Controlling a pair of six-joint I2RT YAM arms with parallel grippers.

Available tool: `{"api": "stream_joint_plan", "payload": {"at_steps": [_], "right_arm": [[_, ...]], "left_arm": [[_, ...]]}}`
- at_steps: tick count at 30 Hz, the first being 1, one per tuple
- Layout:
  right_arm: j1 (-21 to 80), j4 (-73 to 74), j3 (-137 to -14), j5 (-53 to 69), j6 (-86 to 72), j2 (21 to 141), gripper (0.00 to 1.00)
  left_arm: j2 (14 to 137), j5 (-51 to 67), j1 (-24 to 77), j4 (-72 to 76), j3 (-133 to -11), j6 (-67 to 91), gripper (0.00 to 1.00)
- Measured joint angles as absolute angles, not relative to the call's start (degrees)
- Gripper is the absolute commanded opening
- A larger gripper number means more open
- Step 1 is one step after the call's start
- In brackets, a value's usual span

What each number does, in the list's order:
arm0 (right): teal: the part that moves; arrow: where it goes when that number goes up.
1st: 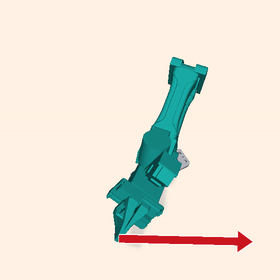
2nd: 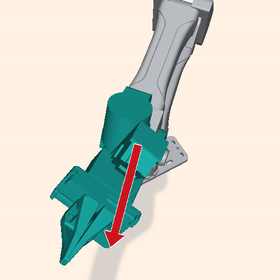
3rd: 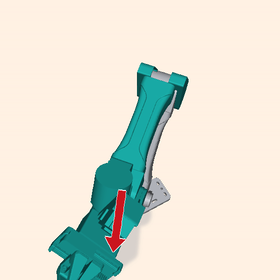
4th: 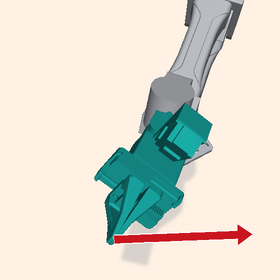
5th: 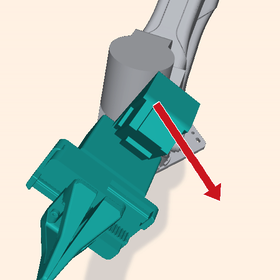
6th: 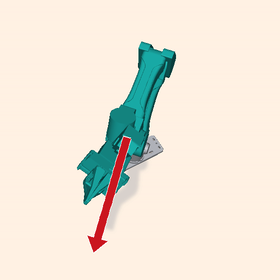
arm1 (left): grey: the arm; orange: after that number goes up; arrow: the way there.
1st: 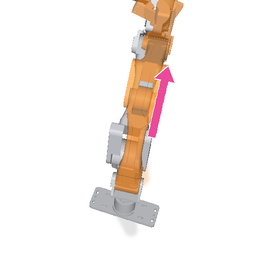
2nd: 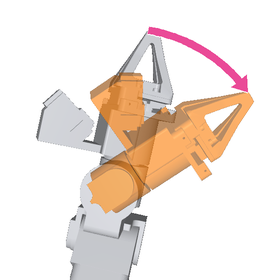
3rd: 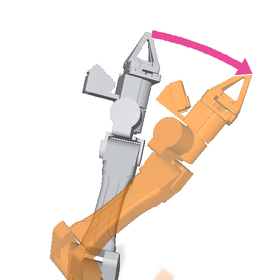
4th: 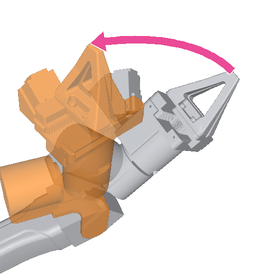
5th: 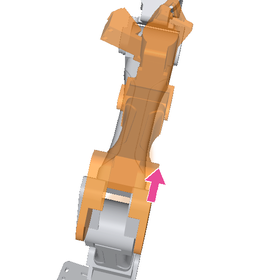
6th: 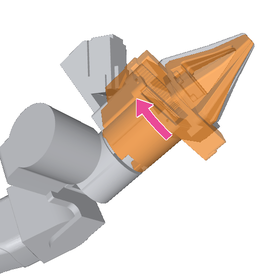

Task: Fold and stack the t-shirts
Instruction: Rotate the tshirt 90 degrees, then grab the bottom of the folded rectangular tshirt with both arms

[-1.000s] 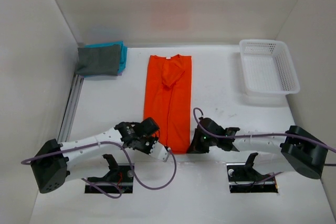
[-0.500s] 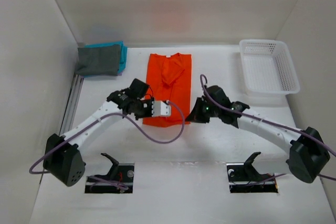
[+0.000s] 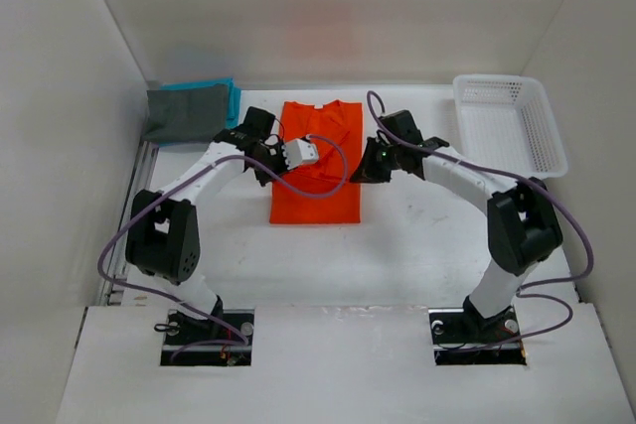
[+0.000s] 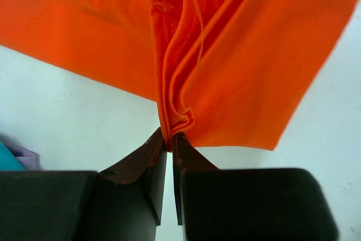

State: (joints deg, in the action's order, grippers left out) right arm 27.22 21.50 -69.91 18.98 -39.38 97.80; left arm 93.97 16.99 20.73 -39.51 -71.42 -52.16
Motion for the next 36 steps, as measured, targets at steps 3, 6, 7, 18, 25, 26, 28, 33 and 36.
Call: {"api": "stream_joint_plan", "payload": {"at_steps": [3,6,7,18,25,26,28,33,36], "right_arm": [[25.76,21.50,-73.23,19.88,-38.59,101.14,0.00],[24.82,21.47,-75.48,20.67,-38.15,103.83,0.00],[24.67,21.47,-75.99,20.97,-38.09,104.68,0.00],[22.50,21.65,-78.59,22.31,-37.71,111.18,0.05],[20.78,21.41,-81.73,22.48,-37.43,114.41,0.49],[20.36,21.34,-82.15,22.48,-37.45,115.02,0.49],[19.22,21.15,-82.30,22.22,-37.45,115.59,0.50],[15.51,20.05,-82.39,21.08,-37.32,115.42,0.49],[14.06,19.11,-80.75,20.43,-36.97,113.27,0.52]], "left_arm": [[97.65,16.40,19.97,-37.34,-73.91,-51.09,0.07],[100.62,15.73,19.90,-35.24,-75.94,-50.02,0.07],[101.43,15.44,19.90,-34.57,-76.42,-49.65,0.07],[106.21,12.73,19.90,-29.56,-77.41,-48.36,0.09],[107.87,9.15,19.88,-26.65,-77.67,-47.48,0.28],[108.09,8.10,19.88,-25.82,-77.67,-47.18,0.31],[108.47,5.65,19.88,-23.83,-77.71,-46.59,0.34],[109.91,0.27,18.76,-20.12,-80.31,-44.99,0.45],[108.88,0.69,17.47,-19.31,-81.01,-44.88,0.55]]}}
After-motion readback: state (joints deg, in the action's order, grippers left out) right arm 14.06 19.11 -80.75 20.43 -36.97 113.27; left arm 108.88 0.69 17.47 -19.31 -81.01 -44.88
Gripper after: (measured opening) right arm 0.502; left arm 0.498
